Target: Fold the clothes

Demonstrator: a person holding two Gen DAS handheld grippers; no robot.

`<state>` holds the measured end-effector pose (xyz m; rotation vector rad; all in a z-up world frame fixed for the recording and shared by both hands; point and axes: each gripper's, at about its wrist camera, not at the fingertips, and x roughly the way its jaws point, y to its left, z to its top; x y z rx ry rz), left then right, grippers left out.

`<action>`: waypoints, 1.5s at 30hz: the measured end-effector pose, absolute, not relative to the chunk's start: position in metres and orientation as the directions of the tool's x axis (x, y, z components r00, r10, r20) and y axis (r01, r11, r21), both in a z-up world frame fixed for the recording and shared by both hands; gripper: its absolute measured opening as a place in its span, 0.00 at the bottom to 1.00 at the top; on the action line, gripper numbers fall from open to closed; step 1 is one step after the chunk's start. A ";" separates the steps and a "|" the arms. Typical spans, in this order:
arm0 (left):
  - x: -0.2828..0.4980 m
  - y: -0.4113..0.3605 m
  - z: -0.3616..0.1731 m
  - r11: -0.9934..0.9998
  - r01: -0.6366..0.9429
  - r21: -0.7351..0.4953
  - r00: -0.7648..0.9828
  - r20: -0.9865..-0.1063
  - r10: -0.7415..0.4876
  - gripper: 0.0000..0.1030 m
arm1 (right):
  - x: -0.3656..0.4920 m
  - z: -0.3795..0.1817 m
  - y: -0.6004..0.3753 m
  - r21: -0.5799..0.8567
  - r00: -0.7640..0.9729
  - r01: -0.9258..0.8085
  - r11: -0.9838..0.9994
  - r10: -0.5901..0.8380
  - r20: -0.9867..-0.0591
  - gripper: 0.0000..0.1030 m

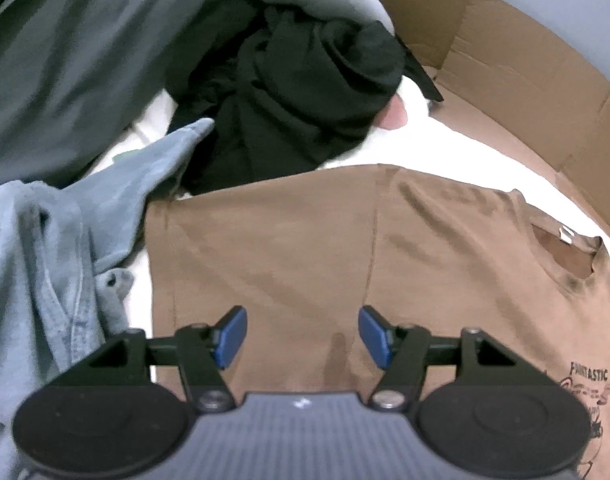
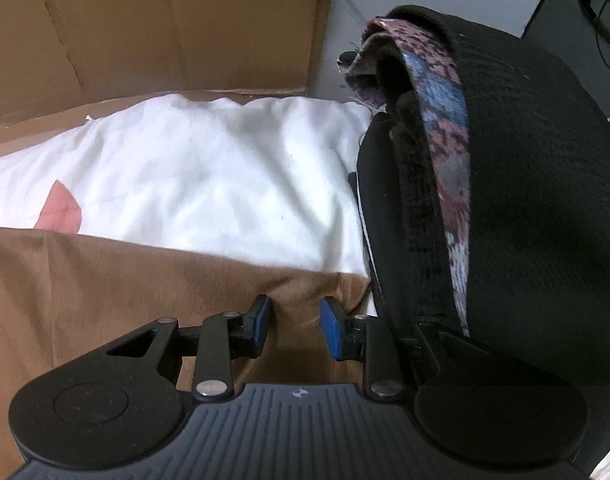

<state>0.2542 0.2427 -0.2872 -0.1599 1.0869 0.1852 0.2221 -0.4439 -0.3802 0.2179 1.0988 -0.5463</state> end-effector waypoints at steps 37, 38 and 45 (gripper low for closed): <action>0.350 0.178 -0.342 0.991 -0.137 -0.003 0.490 -0.869 0.065 0.64 | 0.288 -0.374 -0.336 0.110 0.507 0.345 0.932 -0.087 -0.857 0.34; 0.351 0.178 -0.343 0.990 -0.142 -0.001 0.489 -0.870 0.069 0.64 | 0.290 -0.375 -0.338 0.114 0.509 0.358 0.927 -0.091 -0.856 0.34; 0.364 0.177 -0.346 0.989 -0.144 0.024 0.504 -0.859 0.094 0.67 | 0.306 -0.381 -0.334 0.059 0.511 0.422 0.905 -0.183 -0.840 0.33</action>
